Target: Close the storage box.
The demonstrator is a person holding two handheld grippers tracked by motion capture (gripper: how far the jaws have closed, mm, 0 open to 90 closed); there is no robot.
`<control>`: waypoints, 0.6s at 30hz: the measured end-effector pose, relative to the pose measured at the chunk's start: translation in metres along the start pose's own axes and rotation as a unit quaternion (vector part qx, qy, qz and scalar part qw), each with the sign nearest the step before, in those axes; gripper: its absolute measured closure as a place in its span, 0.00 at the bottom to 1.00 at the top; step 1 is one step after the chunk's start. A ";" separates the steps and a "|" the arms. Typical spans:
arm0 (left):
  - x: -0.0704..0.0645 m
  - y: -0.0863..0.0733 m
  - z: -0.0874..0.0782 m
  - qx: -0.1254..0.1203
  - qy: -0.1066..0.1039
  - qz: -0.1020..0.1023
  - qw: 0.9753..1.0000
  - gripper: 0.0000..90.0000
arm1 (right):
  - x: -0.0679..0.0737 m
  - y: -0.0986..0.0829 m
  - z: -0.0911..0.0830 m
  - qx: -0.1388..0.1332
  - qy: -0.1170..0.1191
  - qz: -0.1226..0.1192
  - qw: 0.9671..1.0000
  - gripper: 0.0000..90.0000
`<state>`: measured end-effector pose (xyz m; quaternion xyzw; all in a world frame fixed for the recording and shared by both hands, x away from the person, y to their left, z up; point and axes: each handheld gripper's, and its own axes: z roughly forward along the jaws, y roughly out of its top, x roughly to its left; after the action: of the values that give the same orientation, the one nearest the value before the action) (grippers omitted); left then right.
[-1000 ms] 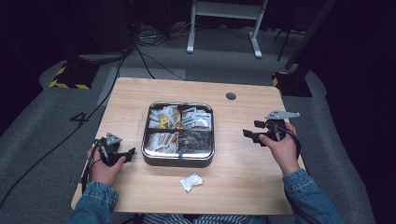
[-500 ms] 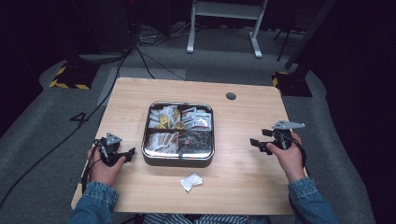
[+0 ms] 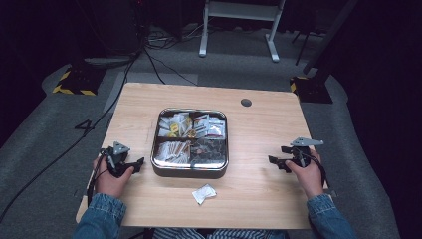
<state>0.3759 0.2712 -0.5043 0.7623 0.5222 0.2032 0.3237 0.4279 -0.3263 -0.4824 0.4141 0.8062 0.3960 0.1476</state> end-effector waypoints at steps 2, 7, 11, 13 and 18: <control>0.000 0.000 0.000 0.000 0.000 0.000 1.000 0.32 | 0.000 -0.002 0.003 0.005 0.002 -0.002 1.000 0.23; 0.000 0.000 0.000 0.000 0.000 0.000 1.000 0.32 | -0.001 -0.005 0.007 0.018 -0.004 -0.019 1.000 0.22; 0.000 0.000 0.000 0.000 0.000 0.000 1.000 0.32 | -0.001 -0.009 0.012 0.029 -0.010 -0.026 0.999 0.21; 0.000 0.000 0.000 0.000 0.000 0.000 1.000 0.32 | -0.002 -0.011 0.014 0.034 -0.011 -0.033 0.999 0.20; 0.000 0.000 0.000 0.000 0.000 0.000 1.000 0.32 | 0.000 -0.014 0.019 0.024 -0.019 -0.049 0.998 0.14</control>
<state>0.3760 0.2712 -0.5043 0.7625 0.5219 0.2032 0.3240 0.4310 -0.3211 -0.5048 0.3850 0.8319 0.3604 0.1725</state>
